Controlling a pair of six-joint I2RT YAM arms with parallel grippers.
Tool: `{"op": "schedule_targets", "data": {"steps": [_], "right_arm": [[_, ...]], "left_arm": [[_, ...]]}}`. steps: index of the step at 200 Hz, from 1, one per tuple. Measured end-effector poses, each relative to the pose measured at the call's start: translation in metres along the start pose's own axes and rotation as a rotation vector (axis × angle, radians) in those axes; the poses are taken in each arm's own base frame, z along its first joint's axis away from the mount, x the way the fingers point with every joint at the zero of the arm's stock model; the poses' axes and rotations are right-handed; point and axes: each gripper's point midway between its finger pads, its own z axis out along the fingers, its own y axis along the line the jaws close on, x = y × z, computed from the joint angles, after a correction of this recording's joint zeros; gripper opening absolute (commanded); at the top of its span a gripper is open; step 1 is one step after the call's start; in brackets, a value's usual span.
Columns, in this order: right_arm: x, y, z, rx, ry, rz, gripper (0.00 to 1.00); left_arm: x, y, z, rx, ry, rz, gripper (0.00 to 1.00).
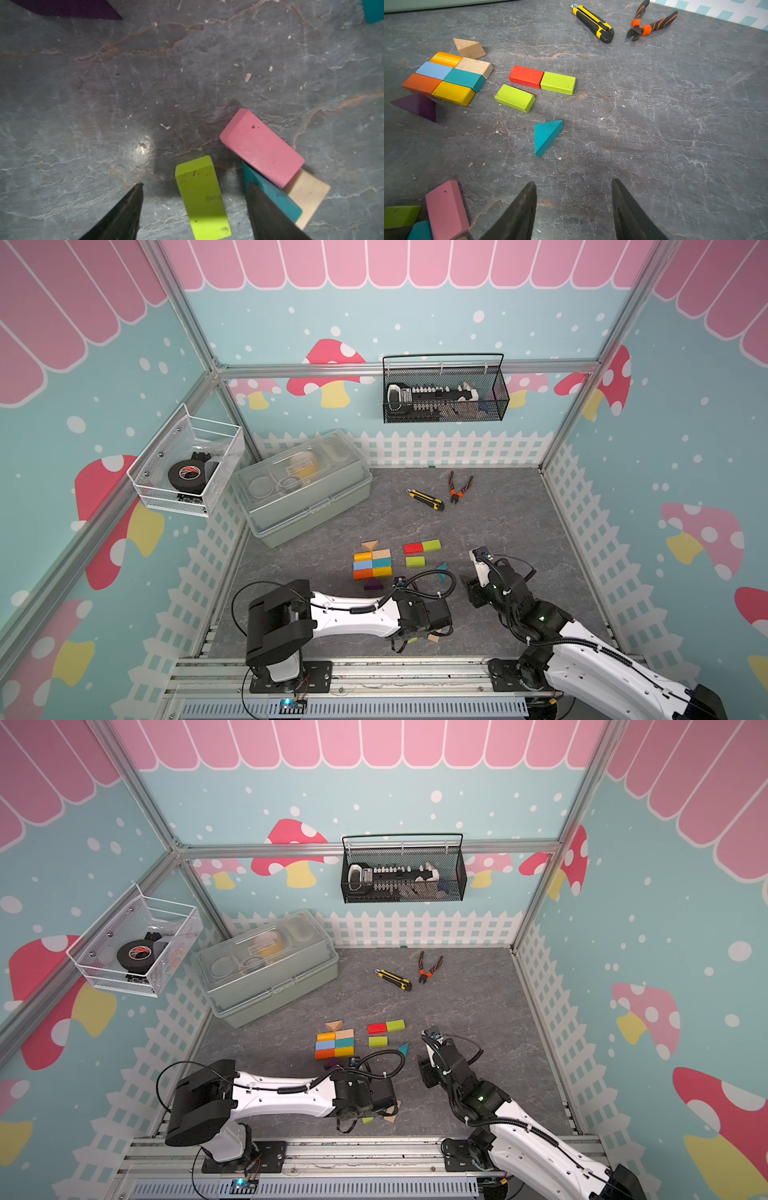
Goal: Assemble a piece of candy with building blocks
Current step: Pick up the building block from the center of the board.
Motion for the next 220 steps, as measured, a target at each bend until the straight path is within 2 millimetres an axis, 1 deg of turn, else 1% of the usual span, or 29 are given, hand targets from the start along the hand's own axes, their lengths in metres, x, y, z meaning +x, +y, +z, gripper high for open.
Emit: {"op": "schedule_targets", "data": {"steps": [31, 61, 124, 167, 220], "right_arm": [[0.0, 0.0, 0.0, -0.001, 0.002, 0.001, 0.58], [0.001, 0.0, 0.001, -0.001, 0.003, 0.0, 0.58], [0.001, 0.002, 0.001, -0.01, 0.005, 0.004, 0.58], [0.003, 0.003, 0.003, -0.012, 0.014, 0.002, 0.58], [0.003, 0.003, 0.003, -0.016, 0.012, 0.006, 0.58]], "left_arm": [[0.005, -0.002, 0.007, -0.01, 0.014, 0.001, 0.7], [0.007, -0.004, 0.007, -0.003, 0.021, 0.002, 0.55], [0.013, -0.005, 0.008, 0.002, 0.045, 0.013, 0.48], [0.016, -0.005, 0.009, 0.003, 0.05, 0.021, 0.4], [0.016, -0.003, 0.011, 0.002, 0.045, 0.039, 0.26]]}}
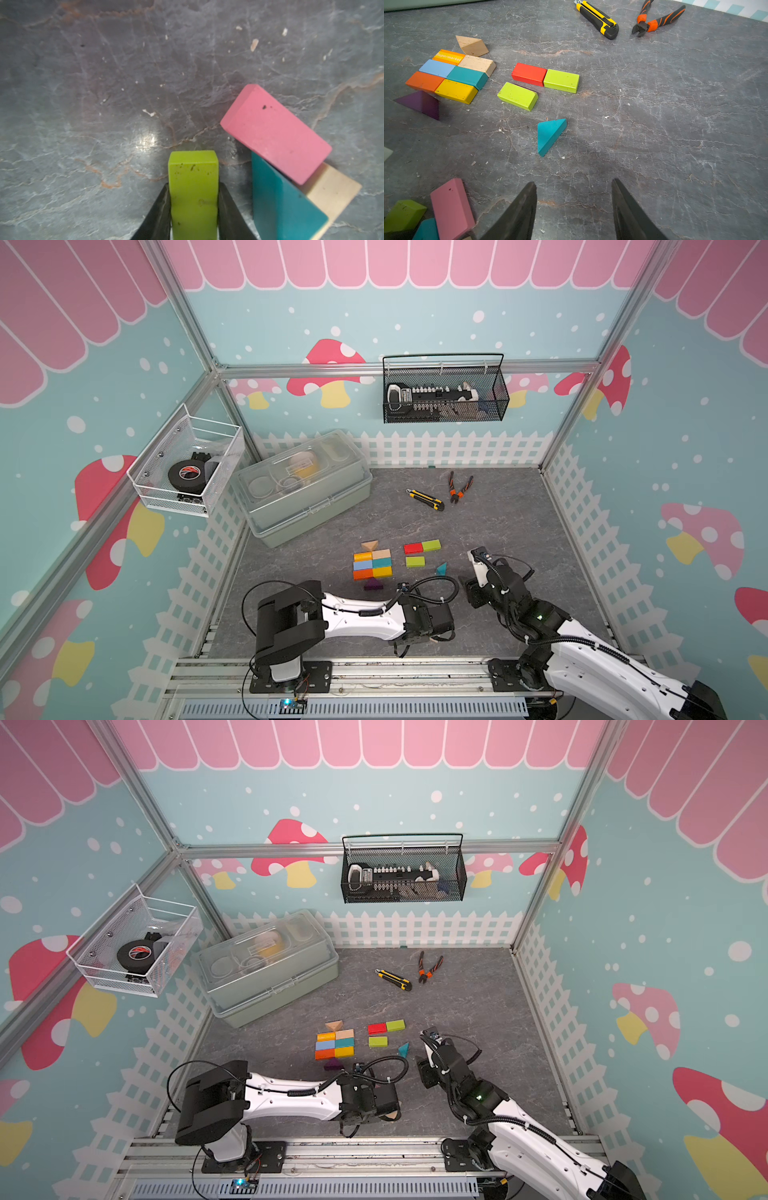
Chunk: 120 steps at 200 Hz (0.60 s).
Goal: Assemble a piece of candy with building blocks
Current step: Pick up the building block from the center of the board.
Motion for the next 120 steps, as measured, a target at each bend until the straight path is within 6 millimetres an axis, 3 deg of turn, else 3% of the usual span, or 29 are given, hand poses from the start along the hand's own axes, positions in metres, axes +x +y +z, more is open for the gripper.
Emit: {"op": "schedule_targets", "data": {"steps": [32, 52, 73, 101, 120], "right_arm": [[-0.001, 0.0, -0.001, -0.001, -0.004, 0.001, 0.58], [-0.003, 0.0, -0.003, -0.003, -0.017, 0.005, 0.58], [-0.004, -0.002, -0.006, 0.002, -0.044, 0.016, 0.58], [-0.003, -0.01, -0.012, 0.031, -0.087, 0.04, 0.58], [-0.003, -0.015, -0.016, 0.047, -0.123, 0.062, 0.57]], "left_arm": [[-0.004, 0.002, -0.004, 0.012, -0.019, 0.054, 0.17], [-0.019, 0.002, -0.02, 0.032, -0.046, 0.126, 0.14], [-0.057, -0.002, -0.056, 0.086, -0.117, 0.178, 0.14], [-0.129, -0.011, -0.115, 0.193, -0.263, 0.247, 0.05], [-0.161, -0.019, -0.137, 0.196, -0.344, 0.372, 0.04]]}}
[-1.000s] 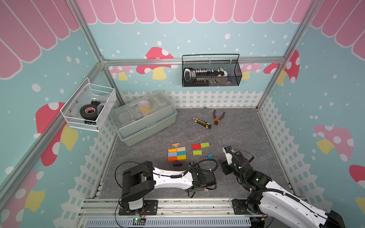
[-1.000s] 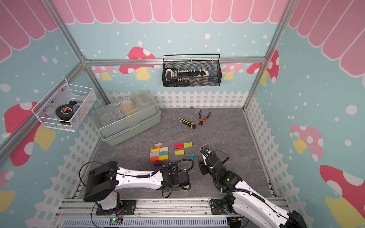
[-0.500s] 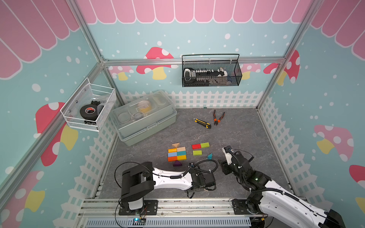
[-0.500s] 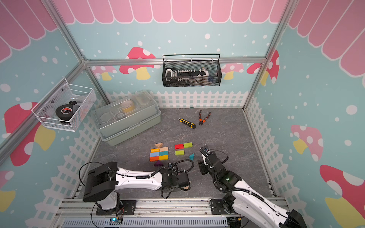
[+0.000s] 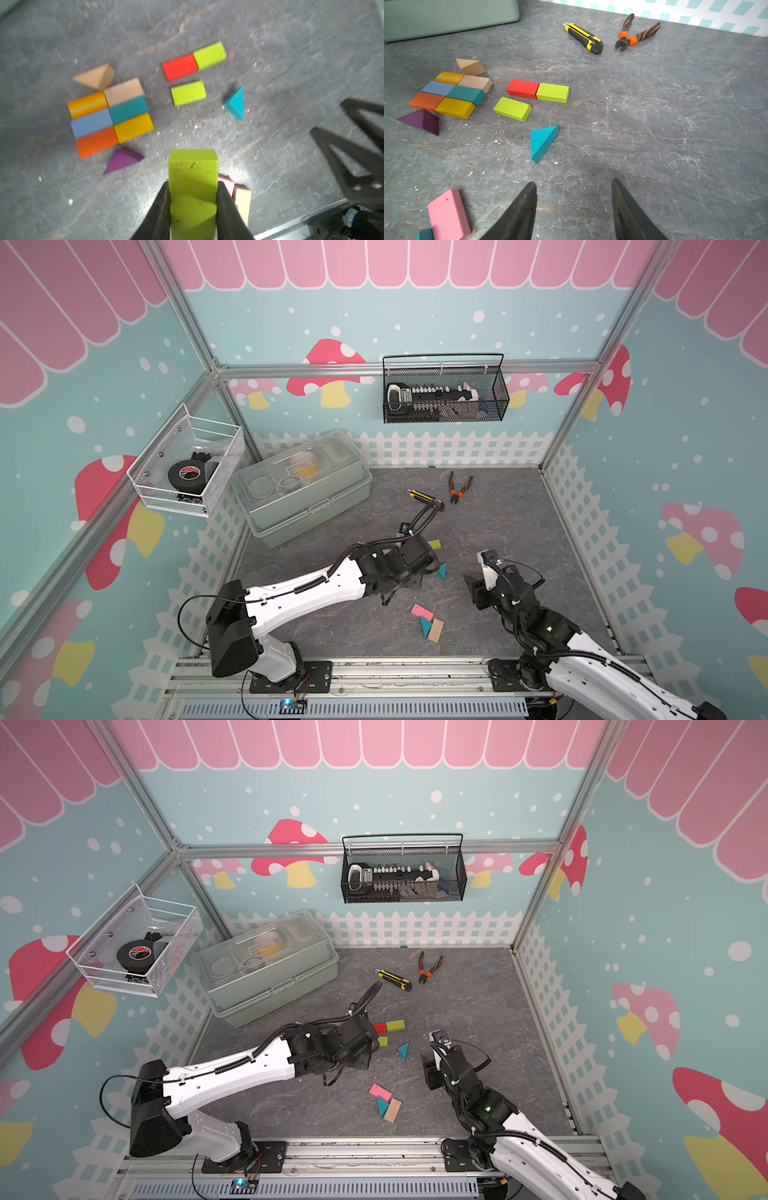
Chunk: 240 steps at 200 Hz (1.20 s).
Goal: Assemble a piece of candy with building blocks
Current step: Pick up the building block from the center of the board, then move the building block to the center of the board.
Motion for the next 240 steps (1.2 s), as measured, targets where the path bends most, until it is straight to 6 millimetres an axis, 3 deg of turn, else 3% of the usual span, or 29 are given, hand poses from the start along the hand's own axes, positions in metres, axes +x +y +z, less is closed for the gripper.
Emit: {"op": "schedule_targets", "data": {"steps": [26, 70, 95, 135, 240], "right_arm": [[-0.004, -0.009, -0.008, 0.029, -0.063, 0.042, 0.56], [-0.003, -0.019, -0.017, 0.05, -0.141, 0.095, 0.52], [-0.001, -0.019, -0.018, 0.048, -0.148, 0.101, 0.52], [0.003, -0.019, -0.015, 0.052, -0.126, 0.093, 0.52], [0.005, -0.019, -0.014, 0.055, -0.115, 0.092, 0.51]], "left_arm": [[-0.021, -0.016, 0.015, -0.017, 0.005, 0.225, 0.0], [-0.024, -0.025, 0.094, -0.039, 0.164, 0.381, 0.0], [-0.024, -0.03, 0.122, -0.017, 0.218, 0.413, 0.0], [-0.021, -0.046, 0.143, 0.057, 0.257, 0.474, 0.0], [-0.002, -0.043, 0.183, 0.156, 0.362, 0.534, 0.03]]}}
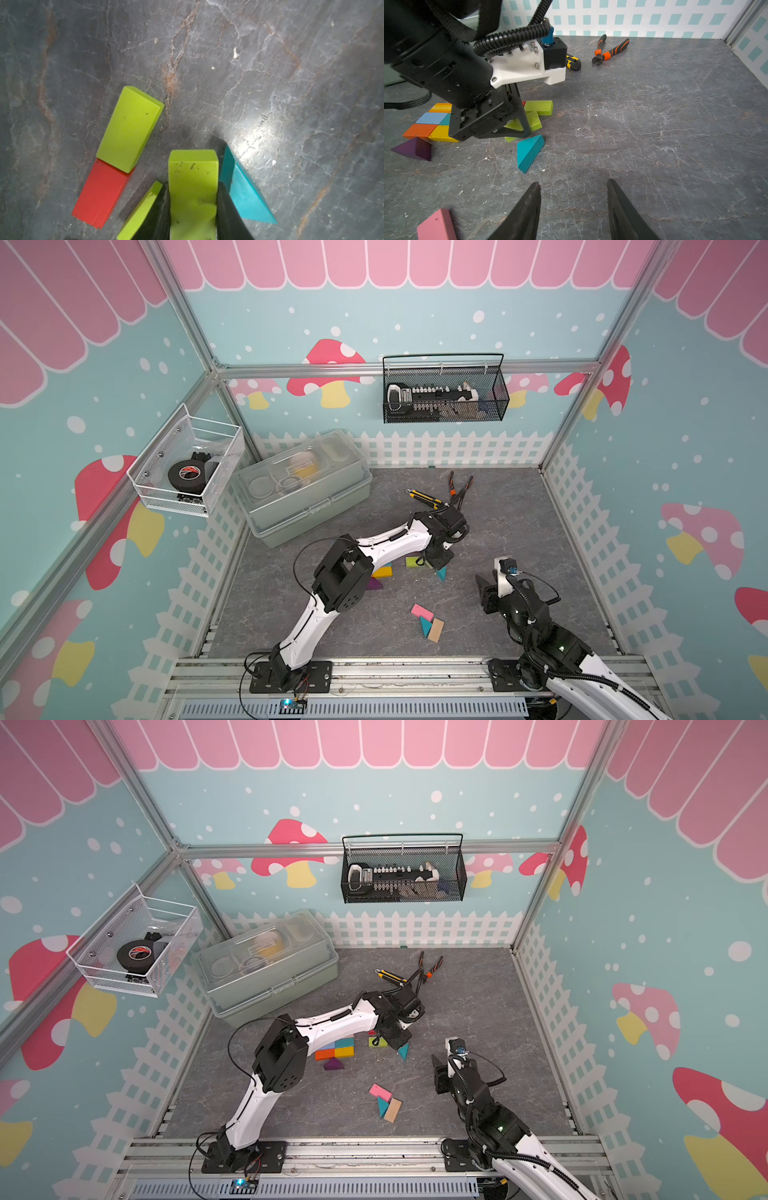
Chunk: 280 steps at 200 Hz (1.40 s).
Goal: Assemble a piece of candy with building blocks
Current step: Move the building block to the center of the board, then assemble the building block at the center of the board.
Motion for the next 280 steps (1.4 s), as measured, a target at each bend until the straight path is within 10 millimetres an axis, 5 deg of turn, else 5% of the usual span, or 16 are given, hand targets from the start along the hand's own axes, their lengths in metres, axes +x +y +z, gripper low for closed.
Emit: {"op": "schedule_targets", "data": {"steps": [120, 188, 238, 280], "right_arm": [[0.001, 0.001, 0.001, -0.001, 0.006, -0.002, 0.52], [0.002, 0.001, 0.001, -0.002, 0.009, -0.003, 0.52], [0.002, 0.002, 0.002, -0.007, 0.01, -0.003, 0.52], [0.003, 0.002, 0.003, -0.007, 0.019, -0.007, 0.52]], "left_arm": [[0.003, -0.033, -0.001, 0.085, 0.014, 0.181, 0.05], [-0.015, -0.008, -0.003, 0.015, -0.018, 0.283, 0.05], [-0.001, 0.004, 0.024, -0.012, 0.061, 0.359, 0.07], [-0.004, 0.012, 0.024, -0.026, 0.058, 0.382, 0.08]]}}
